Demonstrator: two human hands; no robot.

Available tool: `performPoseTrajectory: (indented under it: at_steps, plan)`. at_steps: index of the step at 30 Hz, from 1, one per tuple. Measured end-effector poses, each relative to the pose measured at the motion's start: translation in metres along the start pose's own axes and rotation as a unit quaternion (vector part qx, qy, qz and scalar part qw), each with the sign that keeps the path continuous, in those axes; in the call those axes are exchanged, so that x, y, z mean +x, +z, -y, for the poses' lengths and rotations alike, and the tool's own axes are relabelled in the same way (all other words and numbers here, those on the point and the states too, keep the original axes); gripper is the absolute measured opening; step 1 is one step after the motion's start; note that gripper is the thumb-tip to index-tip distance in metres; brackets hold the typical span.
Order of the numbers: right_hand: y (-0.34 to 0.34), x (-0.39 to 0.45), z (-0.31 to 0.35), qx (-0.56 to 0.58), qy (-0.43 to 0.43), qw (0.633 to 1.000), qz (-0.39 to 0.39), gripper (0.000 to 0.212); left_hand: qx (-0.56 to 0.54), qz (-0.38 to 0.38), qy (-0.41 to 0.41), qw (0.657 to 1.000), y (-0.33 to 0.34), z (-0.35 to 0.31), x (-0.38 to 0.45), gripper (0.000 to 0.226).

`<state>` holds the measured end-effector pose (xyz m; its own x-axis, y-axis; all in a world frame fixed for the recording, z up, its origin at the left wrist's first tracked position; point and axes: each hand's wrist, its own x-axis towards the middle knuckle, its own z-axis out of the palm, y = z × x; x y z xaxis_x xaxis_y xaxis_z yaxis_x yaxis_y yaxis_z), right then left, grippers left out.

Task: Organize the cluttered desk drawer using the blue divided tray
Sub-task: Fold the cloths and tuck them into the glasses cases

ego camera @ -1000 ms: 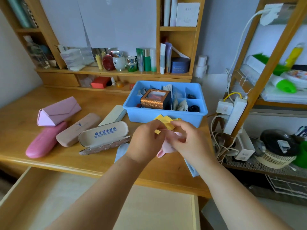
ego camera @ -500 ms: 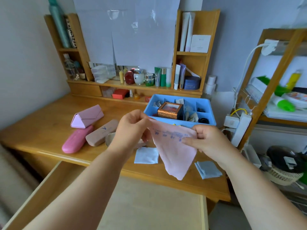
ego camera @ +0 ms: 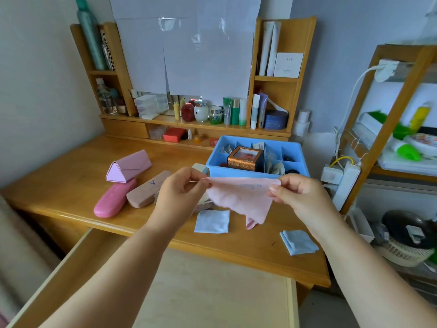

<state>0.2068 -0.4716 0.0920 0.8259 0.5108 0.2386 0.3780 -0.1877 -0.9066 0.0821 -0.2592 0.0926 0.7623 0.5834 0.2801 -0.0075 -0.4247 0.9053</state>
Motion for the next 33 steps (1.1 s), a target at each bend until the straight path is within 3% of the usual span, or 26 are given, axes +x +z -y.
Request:
performPoseTrajectory:
  at_steps: [2, 5, 8, 10, 12, 16, 19, 24, 26, 27, 30, 33]
  plan:
    - [-0.001, -0.008, -0.004, -0.029, -0.009, 0.999, 0.015, 0.013, 0.000, 0.032, -0.002, 0.999, -0.001, 0.010, -0.010, 0.010]
    - [0.004, -0.025, -0.025, -0.070, 0.050, 0.993, 0.078, 0.005, 0.050, 0.102, -0.027, 0.993, 0.001, 0.038, -0.029, 0.010]
    - [0.012, -0.041, -0.056, -0.150, 0.115, 0.969, 0.161, 0.015, 0.122, 0.165, -0.064, 0.977, 0.006, 0.069, -0.045, 0.011]
    - [0.017, -0.046, -0.069, -0.179, 0.143, 0.957, 0.177, 0.016, 0.140, 0.182, -0.086, 0.970, 0.007, 0.077, -0.047, 0.010]
    - [0.024, -0.040, -0.081, -0.187, 0.153, 0.959, 0.149, 0.017, 0.153, 0.173, -0.090, 0.969, 0.015, 0.085, -0.036, 0.013]
    - [0.033, -0.014, -0.080, -0.221, 0.091, 0.970, 0.051, 0.023, 0.182, 0.095, -0.046, 0.978, 0.032, 0.083, -0.007, 0.016]
    - [0.041, 0.012, -0.085, -0.297, 0.065, 0.953, 0.004, 0.023, 0.239, 0.066, -0.016, 0.969, 0.049, 0.086, 0.014, 0.011]
    - [0.061, 0.031, -0.106, -0.411, 0.075, 0.908, 0.040, 0.023, 0.405, 0.101, 0.028, 0.908, 0.073, 0.097, 0.027, 0.017]
    - [0.064, 0.025, -0.106, -0.429, 0.032, 0.903, 0.020, 0.010, 0.485, 0.112, 0.060, 0.865, 0.076, 0.098, 0.021, 0.023]
    - [0.065, 0.019, -0.105, -0.421, -0.008, 0.907, -0.013, 0.012, 0.492, 0.105, 0.090, 0.860, 0.074, 0.099, 0.016, 0.024]
    - [0.062, -0.006, -0.100, -0.360, -0.133, 0.923, -0.036, 0.018, 0.335, 0.077, 0.174, 0.923, 0.057, 0.101, -0.003, 0.011]
    - [0.060, -0.027, -0.103, -0.361, -0.135, 0.922, 0.036, 0.015, 0.269, 0.127, 0.197, 0.934, 0.040, 0.109, -0.021, 0.009]
